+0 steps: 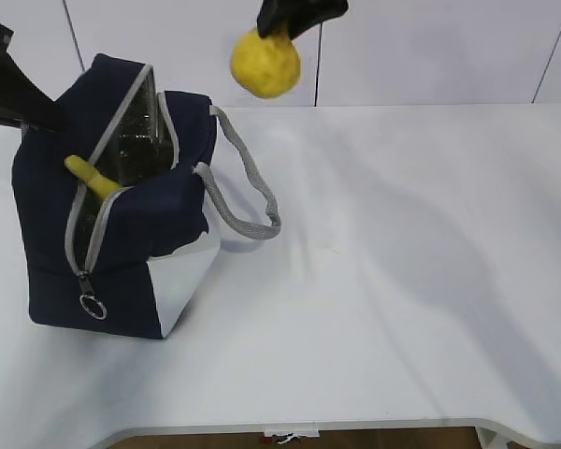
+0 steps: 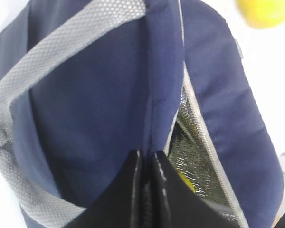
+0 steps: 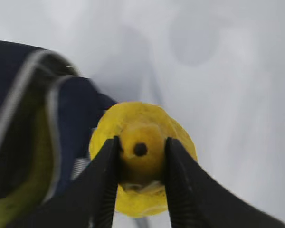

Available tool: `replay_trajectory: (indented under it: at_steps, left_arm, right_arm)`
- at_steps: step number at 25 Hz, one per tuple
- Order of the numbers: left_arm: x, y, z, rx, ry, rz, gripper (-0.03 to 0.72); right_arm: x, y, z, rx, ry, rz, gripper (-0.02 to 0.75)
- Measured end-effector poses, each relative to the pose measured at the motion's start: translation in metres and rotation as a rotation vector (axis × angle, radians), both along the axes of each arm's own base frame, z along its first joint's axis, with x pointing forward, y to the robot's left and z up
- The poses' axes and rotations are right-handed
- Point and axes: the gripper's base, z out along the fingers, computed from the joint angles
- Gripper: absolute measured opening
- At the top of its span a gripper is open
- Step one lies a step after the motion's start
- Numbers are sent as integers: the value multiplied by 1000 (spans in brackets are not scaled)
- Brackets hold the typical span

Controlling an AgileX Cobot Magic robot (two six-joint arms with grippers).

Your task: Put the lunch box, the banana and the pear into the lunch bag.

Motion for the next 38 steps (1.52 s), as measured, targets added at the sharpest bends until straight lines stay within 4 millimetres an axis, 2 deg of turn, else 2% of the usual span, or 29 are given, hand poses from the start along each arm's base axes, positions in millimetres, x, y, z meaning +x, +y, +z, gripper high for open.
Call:
replay_trajectory:
  at_steps: [4, 10, 18, 23, 26, 31, 34, 38]
  left_arm:
    - [0, -1, 1, -12, -1, 3, 7]
    - [1, -5, 6, -91, -5, 19, 7]
    - [0, -9, 10, -159, 12, 4, 7]
    - [-1, -10, 12, -164, 15, -9, 7]
    - [-2, -10, 12, -169, 18, -13, 7]
    - [-2, -10, 12, -172, 20, -16, 7]
    - [-2, -10, 12, -172, 20, -16, 7]
    - [-2, -9, 11, -159, 22, -17, 7]
  right_arm:
    - [-13, 8, 17, 137, 26, 64, 240]
    - [-19, 26, 17, 315, 99, 192, 239]
    - [-12, 52, -23, 318, 190, 242, 239]
    - [-3, 58, -48, 302, 237, 236, 241]
    - [0, 59, -58, 296, 254, 232, 294]
    - [0, 59, -53, 304, 237, 236, 526]
    - [0, 59, -44, 315, 205, 241, 566]
    - [0, 56, -31, 286, 137, 235, 577]
